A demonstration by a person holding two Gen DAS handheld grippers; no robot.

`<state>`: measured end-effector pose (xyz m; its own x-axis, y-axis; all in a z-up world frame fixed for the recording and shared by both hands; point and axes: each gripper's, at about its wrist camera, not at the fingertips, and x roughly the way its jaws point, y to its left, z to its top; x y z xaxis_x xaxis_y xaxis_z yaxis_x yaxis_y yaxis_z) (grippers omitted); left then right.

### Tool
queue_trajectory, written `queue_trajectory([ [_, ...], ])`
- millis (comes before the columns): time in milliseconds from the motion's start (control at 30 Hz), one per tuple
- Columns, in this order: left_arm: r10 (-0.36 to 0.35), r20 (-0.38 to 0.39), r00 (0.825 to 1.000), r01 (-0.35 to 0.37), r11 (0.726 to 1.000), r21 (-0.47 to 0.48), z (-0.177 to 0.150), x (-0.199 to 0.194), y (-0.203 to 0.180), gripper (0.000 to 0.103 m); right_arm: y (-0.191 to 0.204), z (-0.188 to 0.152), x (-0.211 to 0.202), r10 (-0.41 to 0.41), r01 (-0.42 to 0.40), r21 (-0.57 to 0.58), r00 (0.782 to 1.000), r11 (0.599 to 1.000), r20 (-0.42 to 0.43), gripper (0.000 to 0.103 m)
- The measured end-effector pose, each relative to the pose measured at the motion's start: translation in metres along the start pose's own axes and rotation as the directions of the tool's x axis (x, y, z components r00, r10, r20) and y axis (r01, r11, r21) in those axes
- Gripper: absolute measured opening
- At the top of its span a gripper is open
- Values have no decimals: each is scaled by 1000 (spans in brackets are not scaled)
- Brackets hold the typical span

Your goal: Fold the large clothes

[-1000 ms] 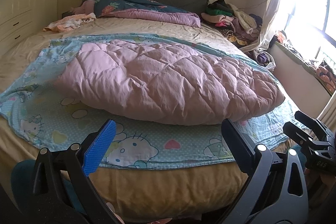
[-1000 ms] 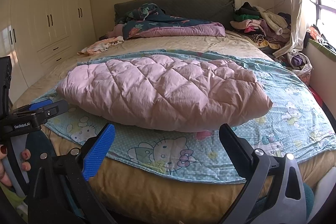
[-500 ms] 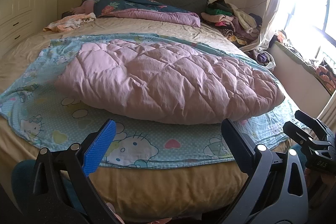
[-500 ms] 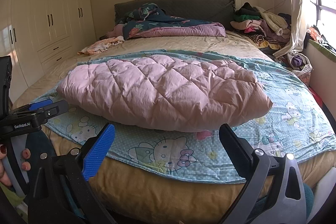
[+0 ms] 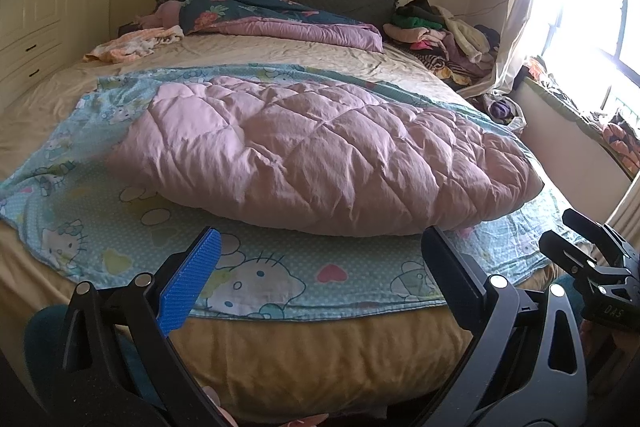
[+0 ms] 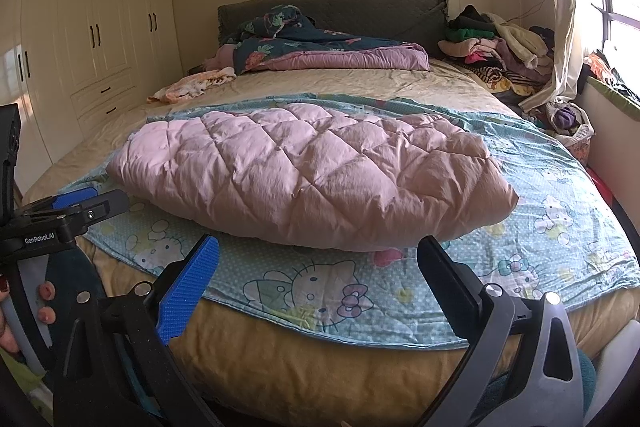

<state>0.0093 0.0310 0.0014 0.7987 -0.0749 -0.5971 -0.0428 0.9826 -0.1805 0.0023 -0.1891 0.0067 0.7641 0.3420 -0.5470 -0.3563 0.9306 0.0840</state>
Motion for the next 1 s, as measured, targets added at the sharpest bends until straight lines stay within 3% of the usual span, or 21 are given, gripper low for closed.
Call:
queue_trajectory([
  [733,38,-43,998,-37,999,22,-4,4,2,94,-17,1,-10,-28,28,20,1000,999,12,99],
  [900,94,-56,994,-96,994,-45,3,10,23,94,-60,3,-29,-80,75,108,996,991,45,99],
  [1000,152,-89,984,-165,974,-156,19,18,70,94,-125,-1,-48,-191,172,227,980,959,64,99],
])
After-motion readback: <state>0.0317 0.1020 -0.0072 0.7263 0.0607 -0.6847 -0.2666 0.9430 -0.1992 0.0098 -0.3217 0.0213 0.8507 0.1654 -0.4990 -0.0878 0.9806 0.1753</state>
